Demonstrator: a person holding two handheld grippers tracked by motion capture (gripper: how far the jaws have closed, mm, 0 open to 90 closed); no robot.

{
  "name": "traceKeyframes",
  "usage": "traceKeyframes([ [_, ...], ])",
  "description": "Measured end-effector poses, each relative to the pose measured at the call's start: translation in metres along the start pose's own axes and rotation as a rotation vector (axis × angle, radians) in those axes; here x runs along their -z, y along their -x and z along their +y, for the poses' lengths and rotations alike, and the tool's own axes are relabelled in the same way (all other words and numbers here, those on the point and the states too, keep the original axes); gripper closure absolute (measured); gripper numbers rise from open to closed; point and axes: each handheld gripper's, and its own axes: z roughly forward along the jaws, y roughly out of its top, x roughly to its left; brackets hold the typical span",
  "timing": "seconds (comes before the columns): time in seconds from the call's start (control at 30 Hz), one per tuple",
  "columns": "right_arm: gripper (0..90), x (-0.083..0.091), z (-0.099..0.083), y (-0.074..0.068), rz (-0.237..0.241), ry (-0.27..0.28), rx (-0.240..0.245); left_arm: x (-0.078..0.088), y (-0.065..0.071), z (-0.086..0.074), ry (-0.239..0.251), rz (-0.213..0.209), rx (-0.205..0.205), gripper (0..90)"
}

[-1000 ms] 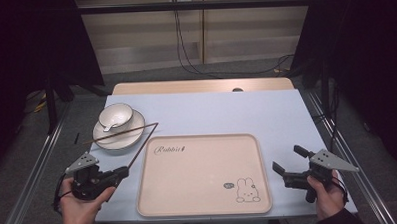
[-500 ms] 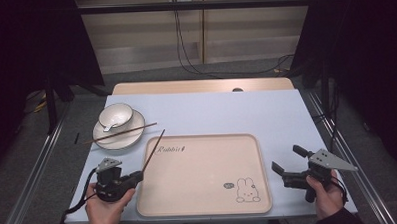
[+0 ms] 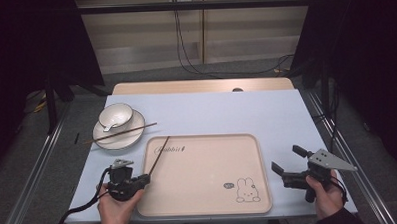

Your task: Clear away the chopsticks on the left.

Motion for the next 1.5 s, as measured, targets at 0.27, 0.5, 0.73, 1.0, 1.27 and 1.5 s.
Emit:
traceKeyframes([
  [0.27,2.1,0.0,0.0,0.0,0.002,-0.001,0.003,-0.007,0.002,0.0,-0.039,0.009,0.008,84.6],
  [0.5,2.3,0.0,0.0,-0.001,0.001,-0.003,-0.001,-0.01,0.003,-0.002,-0.052,0.013,-0.004,84.4],
  [0.73,2.3,0.0,0.0,-0.001,0.004,-0.001,0.002,-0.01,0.002,-0.002,-0.049,0.004,-0.005,78.4],
  [1.0,2.3,0.0,0.0,0.0,0.006,0.0,0.003,-0.008,0.001,-0.001,-0.042,-0.023,-0.033,69.4],
  [1.27,2.3,0.0,0.0,-0.001,0.012,-0.001,0.002,0.002,-0.004,0.005,0.042,-0.083,-0.112,47.2],
  [1.5,2.4,0.001,0.0,0.0,0.01,0.005,0.002,0.015,-0.011,0.01,0.139,-0.137,-0.18,21.7],
])
